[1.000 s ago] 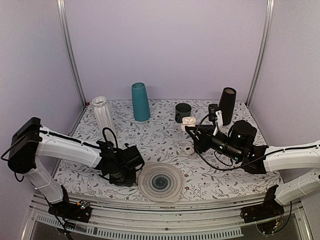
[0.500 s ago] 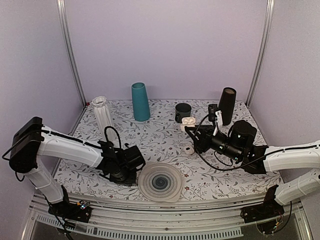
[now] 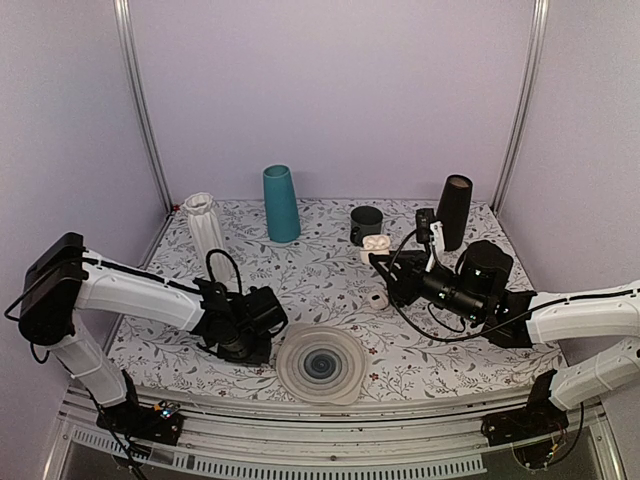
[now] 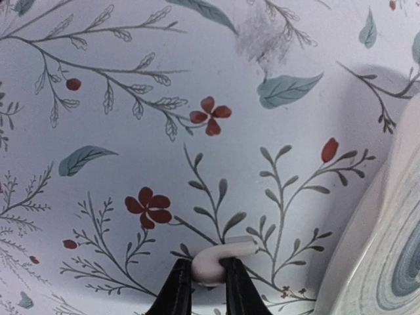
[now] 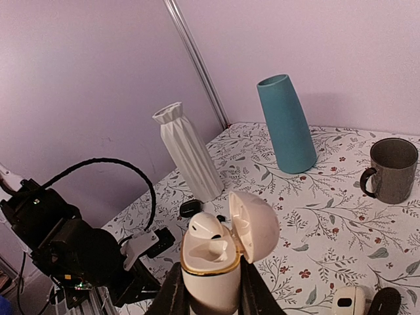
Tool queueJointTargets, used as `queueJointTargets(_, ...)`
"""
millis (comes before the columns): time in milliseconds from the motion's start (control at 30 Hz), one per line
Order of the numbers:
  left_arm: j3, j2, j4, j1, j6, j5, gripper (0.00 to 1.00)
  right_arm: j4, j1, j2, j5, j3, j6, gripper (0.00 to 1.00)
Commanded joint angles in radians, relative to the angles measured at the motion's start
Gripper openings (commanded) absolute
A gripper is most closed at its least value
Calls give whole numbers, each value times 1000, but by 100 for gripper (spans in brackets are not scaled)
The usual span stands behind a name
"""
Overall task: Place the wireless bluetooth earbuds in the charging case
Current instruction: Pick up the right earbud from the center of the board.
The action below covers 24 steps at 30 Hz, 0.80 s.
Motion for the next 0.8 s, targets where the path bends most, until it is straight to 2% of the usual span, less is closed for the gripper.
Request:
queueJointTargets(0,-8,-6,-21,17,57,-39,15,25,1,15,-10,11,9,8)
queueJointTargets(367,69,-58,-29,11,225,-162,13,28,-7,55,-17,27,-9,9)
queueJointTargets(767,183,-156,56,-31,515,-249,15,25,-78,150,-242,74,-10,8)
